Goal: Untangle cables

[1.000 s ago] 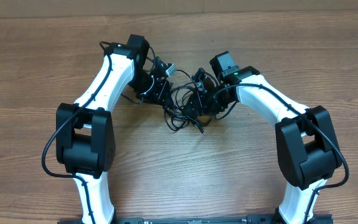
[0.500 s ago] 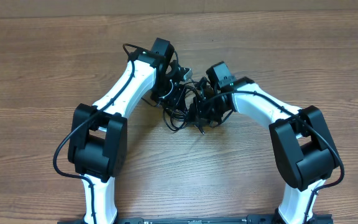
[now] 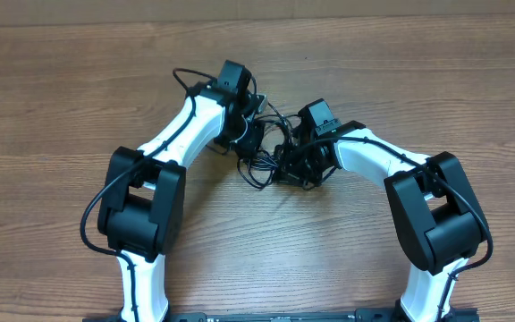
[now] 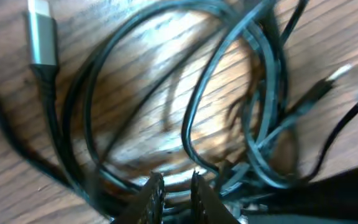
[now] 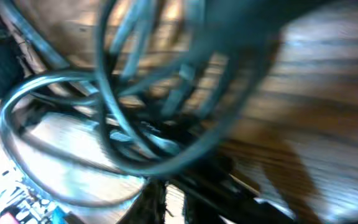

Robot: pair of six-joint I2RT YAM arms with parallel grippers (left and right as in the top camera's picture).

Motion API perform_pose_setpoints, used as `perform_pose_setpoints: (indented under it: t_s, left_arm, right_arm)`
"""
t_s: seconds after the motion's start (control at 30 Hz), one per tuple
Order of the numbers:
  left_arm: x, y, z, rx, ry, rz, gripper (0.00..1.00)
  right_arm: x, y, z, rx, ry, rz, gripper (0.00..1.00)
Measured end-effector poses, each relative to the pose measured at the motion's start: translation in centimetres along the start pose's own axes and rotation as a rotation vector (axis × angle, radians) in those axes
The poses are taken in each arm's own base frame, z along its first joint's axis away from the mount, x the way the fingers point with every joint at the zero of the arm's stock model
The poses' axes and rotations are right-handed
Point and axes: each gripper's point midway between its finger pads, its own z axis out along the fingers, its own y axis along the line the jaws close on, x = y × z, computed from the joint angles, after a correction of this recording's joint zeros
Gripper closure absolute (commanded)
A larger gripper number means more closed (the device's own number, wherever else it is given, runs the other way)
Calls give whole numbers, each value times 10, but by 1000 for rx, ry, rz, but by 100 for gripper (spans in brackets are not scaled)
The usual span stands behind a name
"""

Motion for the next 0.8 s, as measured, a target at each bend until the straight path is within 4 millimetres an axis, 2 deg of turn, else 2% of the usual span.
perform_pose_setpoints:
  t_s: [0.13, 0.23, 0.43, 0.67, 0.8]
  left_arm:
    - [12, 6, 14, -7, 20, -7, 81]
    - [15, 7, 16, -8, 27, -9, 81]
    - [13, 7, 16, -7, 21, -7, 83]
    - [12, 7, 16, -7, 16, -14, 90]
    - [11, 7, 16, -7, 10, -28, 90]
  right_arm:
    - [0, -7, -4, 31, 6, 27, 74]
    - [-6, -7, -7, 52, -18, 29, 71]
    - [-20, -10, -11, 90, -81, 16, 71]
    - [-21, -17, -14, 161, -103, 64, 72]
    - [-17, -28, -25, 300, -115, 84, 71]
